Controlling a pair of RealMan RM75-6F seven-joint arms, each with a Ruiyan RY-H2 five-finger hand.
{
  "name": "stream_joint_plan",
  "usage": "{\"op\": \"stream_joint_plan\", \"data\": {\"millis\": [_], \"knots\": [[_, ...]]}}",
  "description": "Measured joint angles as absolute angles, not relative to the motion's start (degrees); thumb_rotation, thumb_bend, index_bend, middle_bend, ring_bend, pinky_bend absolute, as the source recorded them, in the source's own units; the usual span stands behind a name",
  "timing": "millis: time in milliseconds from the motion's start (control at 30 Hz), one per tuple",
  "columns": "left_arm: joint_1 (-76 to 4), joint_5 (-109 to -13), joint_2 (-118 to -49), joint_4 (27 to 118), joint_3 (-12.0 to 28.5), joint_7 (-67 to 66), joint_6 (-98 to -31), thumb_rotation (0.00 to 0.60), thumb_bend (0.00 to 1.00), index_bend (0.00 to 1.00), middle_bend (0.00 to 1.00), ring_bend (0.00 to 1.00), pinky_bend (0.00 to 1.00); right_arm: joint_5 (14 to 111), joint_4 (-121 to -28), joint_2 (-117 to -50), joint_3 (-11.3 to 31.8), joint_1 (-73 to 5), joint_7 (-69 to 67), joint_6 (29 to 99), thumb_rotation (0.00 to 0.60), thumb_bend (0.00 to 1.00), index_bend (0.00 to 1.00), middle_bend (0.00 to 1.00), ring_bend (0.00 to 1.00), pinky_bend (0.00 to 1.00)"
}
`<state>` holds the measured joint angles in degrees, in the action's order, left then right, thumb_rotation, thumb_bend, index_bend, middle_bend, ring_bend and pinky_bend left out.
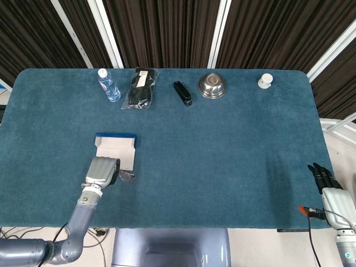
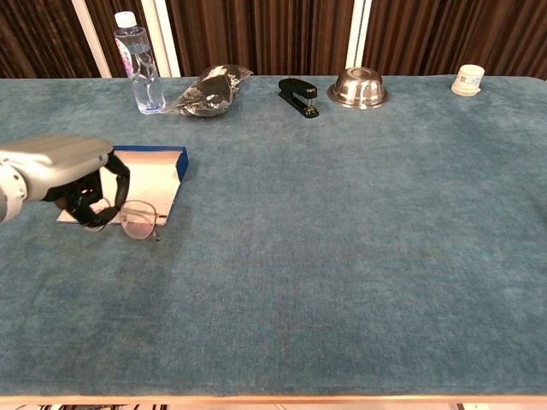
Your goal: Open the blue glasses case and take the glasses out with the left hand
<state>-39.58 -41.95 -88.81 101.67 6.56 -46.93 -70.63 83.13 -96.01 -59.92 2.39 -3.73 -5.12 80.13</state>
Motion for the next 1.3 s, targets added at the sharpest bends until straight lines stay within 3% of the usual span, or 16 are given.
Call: {"op": "stream_joint_plan", "data": {"millis": [600,733,1000,1300], "knots": [[-50.9,-33.0,-98.7,98.5,15.2,-55.0,-69.6,0.6,0.45,0.57,1.0,1.0,1.0,82.7,-95.9,-59.8,2.5,-3.8,-5.4,79.7,0.6,0.12,0.0,0.0,0.0,0.21],[-53.0,-31.4,-101.6,96.4,16.4,-56.1,-69.8,0.6,0.39,0.51,1.0,1.0,1.0,82.6,-95.9,-59.8,2.5,-3.9,-5.4,79.6,0.6,0.12,0.0,0.0,0.0,0.21],[-55.0,-29.6,-105.0,92.7,16.4,-56.8,-70.0,0.6,0.29,0.43,1.0,0.99,1.0,82.7,-95.9,-59.8,2.4,-3.9,-5.3,79.6,0.6,0.12,0.0,0.0,0.0,0.21],[-53.7,-31.8,-104.2,93.3,15.4,-53.7,-70.9,0.6,0.28,0.41,1.0,0.94,0.98,82.7,-95.8,-59.8,2.5,-3.8,-5.3,79.7,0.6,0.12,0.0,0.0,0.0,0.21]]}}
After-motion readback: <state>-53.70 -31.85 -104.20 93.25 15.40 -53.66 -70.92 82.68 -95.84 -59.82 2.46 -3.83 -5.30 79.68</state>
